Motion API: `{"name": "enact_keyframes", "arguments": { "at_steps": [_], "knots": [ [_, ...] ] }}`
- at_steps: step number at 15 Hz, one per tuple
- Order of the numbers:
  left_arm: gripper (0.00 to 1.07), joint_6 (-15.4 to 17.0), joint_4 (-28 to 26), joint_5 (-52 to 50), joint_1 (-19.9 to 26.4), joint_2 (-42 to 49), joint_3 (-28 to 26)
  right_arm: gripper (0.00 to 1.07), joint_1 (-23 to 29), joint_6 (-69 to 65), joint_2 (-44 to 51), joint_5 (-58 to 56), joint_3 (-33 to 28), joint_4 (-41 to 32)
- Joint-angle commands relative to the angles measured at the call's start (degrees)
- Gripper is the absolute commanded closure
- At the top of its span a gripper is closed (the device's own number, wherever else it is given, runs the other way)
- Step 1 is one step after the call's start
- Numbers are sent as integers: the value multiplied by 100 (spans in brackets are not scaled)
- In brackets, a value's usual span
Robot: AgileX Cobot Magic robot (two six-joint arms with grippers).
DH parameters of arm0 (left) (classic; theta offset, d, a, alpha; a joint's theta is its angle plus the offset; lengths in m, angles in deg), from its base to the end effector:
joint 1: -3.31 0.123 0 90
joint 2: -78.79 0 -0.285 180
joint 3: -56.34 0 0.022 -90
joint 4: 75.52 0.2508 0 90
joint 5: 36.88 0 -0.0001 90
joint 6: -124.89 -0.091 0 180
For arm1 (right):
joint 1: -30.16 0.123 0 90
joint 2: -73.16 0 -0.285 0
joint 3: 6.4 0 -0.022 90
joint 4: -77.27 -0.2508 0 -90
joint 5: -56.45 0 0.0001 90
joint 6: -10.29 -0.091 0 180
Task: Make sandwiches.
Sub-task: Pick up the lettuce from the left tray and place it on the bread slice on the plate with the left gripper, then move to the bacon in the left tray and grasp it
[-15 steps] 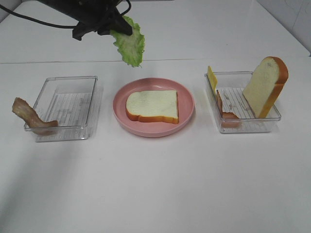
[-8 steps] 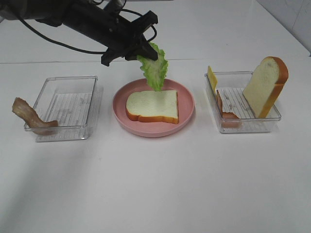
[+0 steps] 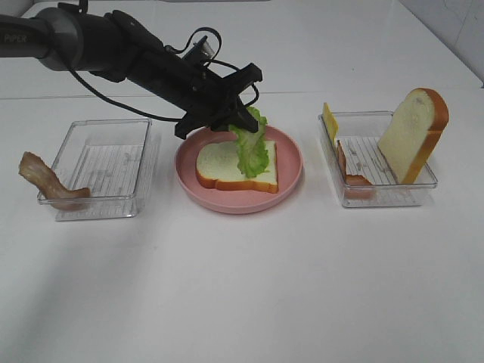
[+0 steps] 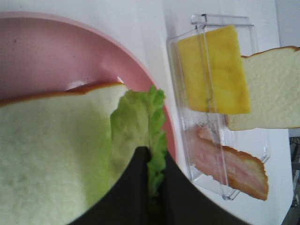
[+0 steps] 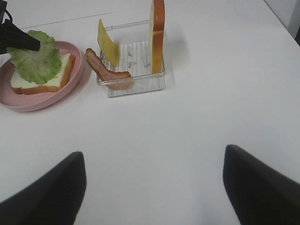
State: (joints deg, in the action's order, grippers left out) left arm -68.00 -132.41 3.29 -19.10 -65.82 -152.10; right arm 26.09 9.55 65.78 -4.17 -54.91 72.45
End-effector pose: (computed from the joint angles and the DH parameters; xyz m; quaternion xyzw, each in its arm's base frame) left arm 0.4576 -0.2420 0.1377 -0.0185 0.9090 -0.3890 0.1485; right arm -0.0056 0.0071 0.2780 0.0339 0.8490 0.0267 0.5267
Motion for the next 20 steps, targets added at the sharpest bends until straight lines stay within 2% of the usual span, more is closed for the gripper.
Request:
{"name": "enact_keyframes", "arguments": {
  "at_steps": [1,2,3,4,5,6,7,9,10,11,13,14,16,17,20],
  "knots": [
    [107,-17,378,-86,-17,0,-11,32,-40,40,69,29,-17,-23],
    [106,-17,550,-109,-17,0,-11,32,-40,40,69,29,-17,-23],
    [100,-17,659,-109,-17,0,-11,32,-40,40,69,29,-17,-23],
    [85,-17,756,-149,-17,0,-11,32,-40,40,69,29,-17,-23],
    [39,-92,773,-281,-17,40,-11,32,-40,40,69,29,-17,-23],
    [23,-252,785,-355,-17,97,-11,32,-40,40,69,29,-17,-23],
    [18,-367,814,-384,-11,149,-11,32,-40,40,69,29,-17,-23],
    [16,-481,1203,-418,6,338,-63,32,-40,40,69,29,-17,-23],
    [16,-458,1507,-424,6,476,-80,32,-40,40,69,29,-17,-23],
    [16,-304,1965,-413,6,636,-80,32,-40,40,69,29,-17,-23],
    [17,269,2882,-189,6,991,-80,32,-40,40,69,29,-17,-23],
    [17,670,3438,29,52,1163,-80,32,-40,40,69,29,-17,-23],
    [17,1450,4177,510,149,1518,-80,32,-40,40,69,29,-17,-23],
    [17,1673,4332,768,178,1684,-80,32,-40,40,69,29,-17,-23],
    [17,1839,4601,1478,350,2034,-86,32,-40,40,69,29,-17,-23]
  ]
}}
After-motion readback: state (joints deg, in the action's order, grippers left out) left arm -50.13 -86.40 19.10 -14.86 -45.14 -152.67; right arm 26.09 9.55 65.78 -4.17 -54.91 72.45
